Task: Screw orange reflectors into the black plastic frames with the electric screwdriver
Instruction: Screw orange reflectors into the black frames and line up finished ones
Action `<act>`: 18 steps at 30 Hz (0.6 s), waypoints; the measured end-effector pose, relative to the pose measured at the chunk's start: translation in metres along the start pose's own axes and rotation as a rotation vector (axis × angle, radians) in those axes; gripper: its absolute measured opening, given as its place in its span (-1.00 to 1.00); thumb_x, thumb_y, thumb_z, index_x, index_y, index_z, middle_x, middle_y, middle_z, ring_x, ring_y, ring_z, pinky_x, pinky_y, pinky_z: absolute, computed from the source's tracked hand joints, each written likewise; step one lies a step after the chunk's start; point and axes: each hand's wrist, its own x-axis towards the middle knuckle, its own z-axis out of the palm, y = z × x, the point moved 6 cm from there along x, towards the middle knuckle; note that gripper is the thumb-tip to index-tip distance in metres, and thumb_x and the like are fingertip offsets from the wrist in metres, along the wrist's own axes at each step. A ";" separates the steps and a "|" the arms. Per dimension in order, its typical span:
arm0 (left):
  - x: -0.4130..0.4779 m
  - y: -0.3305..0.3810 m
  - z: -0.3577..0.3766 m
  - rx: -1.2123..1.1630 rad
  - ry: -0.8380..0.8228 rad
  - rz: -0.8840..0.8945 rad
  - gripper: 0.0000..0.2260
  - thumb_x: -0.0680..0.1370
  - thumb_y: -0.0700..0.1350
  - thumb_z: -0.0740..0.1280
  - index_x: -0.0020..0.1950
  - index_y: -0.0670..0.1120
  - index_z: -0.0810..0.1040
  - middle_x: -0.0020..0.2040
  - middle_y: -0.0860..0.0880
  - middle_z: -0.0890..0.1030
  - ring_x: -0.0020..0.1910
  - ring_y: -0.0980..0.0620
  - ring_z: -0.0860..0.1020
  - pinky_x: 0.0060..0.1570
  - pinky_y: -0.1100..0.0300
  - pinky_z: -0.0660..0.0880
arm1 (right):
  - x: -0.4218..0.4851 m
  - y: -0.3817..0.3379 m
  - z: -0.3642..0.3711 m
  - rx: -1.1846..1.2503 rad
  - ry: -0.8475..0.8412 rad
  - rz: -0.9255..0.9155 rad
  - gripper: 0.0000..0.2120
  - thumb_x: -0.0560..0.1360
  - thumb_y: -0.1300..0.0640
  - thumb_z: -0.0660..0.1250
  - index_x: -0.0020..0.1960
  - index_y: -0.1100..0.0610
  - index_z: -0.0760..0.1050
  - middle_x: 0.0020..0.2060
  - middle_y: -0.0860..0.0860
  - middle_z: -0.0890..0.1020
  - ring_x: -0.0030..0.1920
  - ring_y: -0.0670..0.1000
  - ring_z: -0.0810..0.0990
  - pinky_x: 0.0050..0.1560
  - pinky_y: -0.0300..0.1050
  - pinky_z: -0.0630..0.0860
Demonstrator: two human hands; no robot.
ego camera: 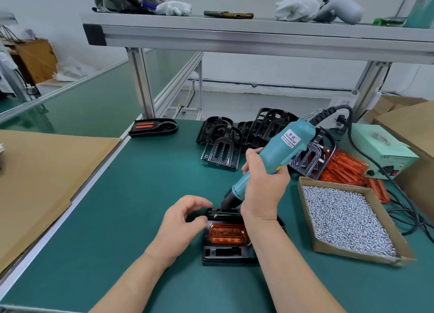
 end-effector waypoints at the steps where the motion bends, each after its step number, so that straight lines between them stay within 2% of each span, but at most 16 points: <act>1: -0.001 0.001 0.000 -0.002 -0.019 -0.003 -0.70 0.38 -0.24 0.32 0.07 -0.06 0.64 0.09 0.05 0.68 0.20 0.13 0.59 0.25 0.23 0.47 | 0.000 -0.001 0.000 -0.010 -0.008 -0.004 -0.86 0.36 0.22 0.42 -0.27 0.03 0.50 -0.41 0.04 0.50 -0.39 -0.04 0.46 -0.32 -0.22 0.47; 3: -0.002 0.003 0.002 0.048 -0.094 0.004 -0.60 0.35 -0.21 0.27 0.17 -0.03 0.60 0.16 0.05 0.66 0.27 0.12 0.55 0.33 0.18 0.43 | -0.001 -0.003 -0.001 -0.031 -0.035 -0.009 -0.87 0.36 0.21 0.43 -0.27 0.04 0.50 -0.42 0.03 0.50 -0.40 -0.05 0.46 -0.32 -0.22 0.46; 5: -0.005 0.005 0.006 0.174 -0.218 0.012 -0.51 0.39 -0.09 0.36 0.33 0.07 0.49 0.29 0.13 0.58 0.35 0.21 0.46 0.42 0.16 0.35 | -0.005 -0.004 0.000 -0.040 -0.072 -0.015 -0.88 0.37 0.22 0.43 -0.25 0.08 0.50 -0.41 0.03 0.50 -0.41 -0.05 0.46 -0.33 -0.23 0.46; 7: -0.008 0.003 0.009 0.322 -0.336 0.021 -0.28 0.36 0.16 0.47 0.48 0.18 0.29 0.41 0.19 0.43 0.41 0.32 0.34 0.47 0.20 0.27 | -0.008 -0.005 0.001 -0.040 -0.098 -0.024 -0.89 0.37 0.23 0.43 -0.23 0.12 0.50 -0.42 0.03 0.49 -0.42 -0.05 0.45 -0.34 -0.24 0.45; 9: -0.010 0.001 0.011 0.380 -0.395 0.006 -0.03 0.27 0.29 0.53 0.56 0.25 0.09 0.46 0.21 0.33 0.44 0.34 0.27 0.48 0.20 0.23 | -0.011 -0.006 0.003 -0.041 -0.118 -0.034 -0.90 0.38 0.25 0.42 -0.22 0.14 0.49 -0.44 0.02 0.49 -0.43 -0.06 0.44 -0.34 -0.25 0.44; 13: -0.011 -0.001 0.018 0.574 -0.412 0.072 0.24 0.16 0.37 0.54 0.59 0.25 -0.22 0.49 0.28 0.22 0.45 0.37 0.17 0.46 0.24 0.19 | -0.015 -0.005 0.006 -0.051 -0.148 -0.029 -0.90 0.38 0.24 0.41 -0.22 0.16 0.48 -0.47 0.02 0.48 -0.44 -0.06 0.42 -0.33 -0.28 0.44; 15: -0.010 -0.004 0.019 0.612 -0.395 0.086 0.28 0.15 0.37 0.54 0.56 0.27 -0.32 0.48 0.32 0.20 0.44 0.39 0.16 0.44 0.33 0.17 | -0.017 -0.005 0.008 -0.068 -0.161 -0.036 -0.89 0.38 0.23 0.41 -0.24 0.17 0.48 -0.46 0.03 0.47 -0.43 -0.05 0.42 -0.33 -0.27 0.44; 18: -0.010 -0.007 0.018 0.608 -0.384 0.093 0.27 0.14 0.36 0.54 0.42 0.42 -0.45 0.34 0.55 0.11 0.36 0.55 0.10 0.30 0.57 0.07 | -0.019 -0.004 0.009 -0.080 -0.161 -0.041 -0.82 0.38 0.24 0.41 -0.23 0.29 0.43 -0.44 0.07 0.45 -0.41 -0.02 0.40 -0.33 -0.24 0.43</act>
